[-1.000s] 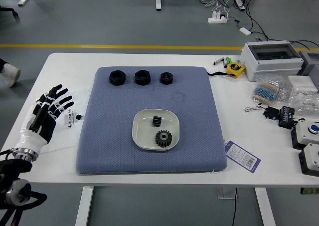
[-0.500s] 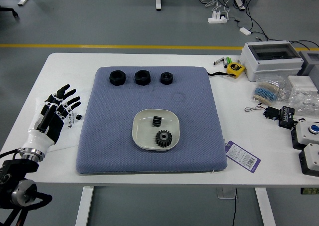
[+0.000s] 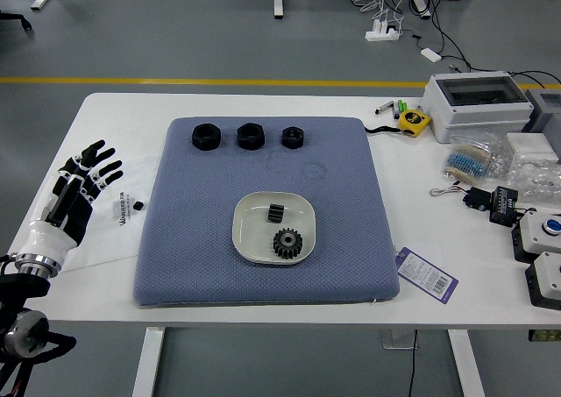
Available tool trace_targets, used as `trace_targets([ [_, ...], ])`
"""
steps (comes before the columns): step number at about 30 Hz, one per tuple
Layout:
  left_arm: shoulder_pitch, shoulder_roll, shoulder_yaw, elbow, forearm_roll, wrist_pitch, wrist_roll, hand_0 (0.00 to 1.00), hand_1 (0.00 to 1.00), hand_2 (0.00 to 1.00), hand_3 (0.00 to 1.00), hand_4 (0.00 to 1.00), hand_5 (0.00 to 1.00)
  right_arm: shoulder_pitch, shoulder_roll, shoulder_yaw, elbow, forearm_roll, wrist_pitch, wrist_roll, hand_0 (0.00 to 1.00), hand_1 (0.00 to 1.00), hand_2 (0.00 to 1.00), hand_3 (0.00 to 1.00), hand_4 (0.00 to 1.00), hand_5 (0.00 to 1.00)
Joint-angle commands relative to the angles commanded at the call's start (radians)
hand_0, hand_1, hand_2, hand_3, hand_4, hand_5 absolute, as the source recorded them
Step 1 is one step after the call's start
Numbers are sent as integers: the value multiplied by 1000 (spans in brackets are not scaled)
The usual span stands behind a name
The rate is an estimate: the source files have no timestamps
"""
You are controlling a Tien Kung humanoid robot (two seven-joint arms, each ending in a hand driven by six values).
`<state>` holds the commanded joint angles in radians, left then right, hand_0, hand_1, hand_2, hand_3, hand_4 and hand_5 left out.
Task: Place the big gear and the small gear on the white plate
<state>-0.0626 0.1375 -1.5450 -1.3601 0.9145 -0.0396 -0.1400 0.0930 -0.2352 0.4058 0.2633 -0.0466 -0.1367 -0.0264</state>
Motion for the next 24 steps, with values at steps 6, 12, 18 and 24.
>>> trace_targets([
  [6,7,-9,-29,-13,-1,20,-46,756,740,800,792,994,593,15,-7,-9,1,12,1,7,669,675,764,667,943,762],
  [12,-10,-19,-32,-13,5,-19,-61,769,749,828,798,994,598,22,-12,-15,1,19,5,14,668,673,764,668,943,760],
  [18,-11,-22,-32,-7,-4,-38,-65,933,872,917,830,998,757,24,-11,-12,1,13,5,11,669,673,764,666,942,759],
  [24,-6,-23,-29,-2,-50,-38,-87,998,998,998,921,998,860,24,-10,-8,2,6,5,7,669,673,763,667,939,758],
])
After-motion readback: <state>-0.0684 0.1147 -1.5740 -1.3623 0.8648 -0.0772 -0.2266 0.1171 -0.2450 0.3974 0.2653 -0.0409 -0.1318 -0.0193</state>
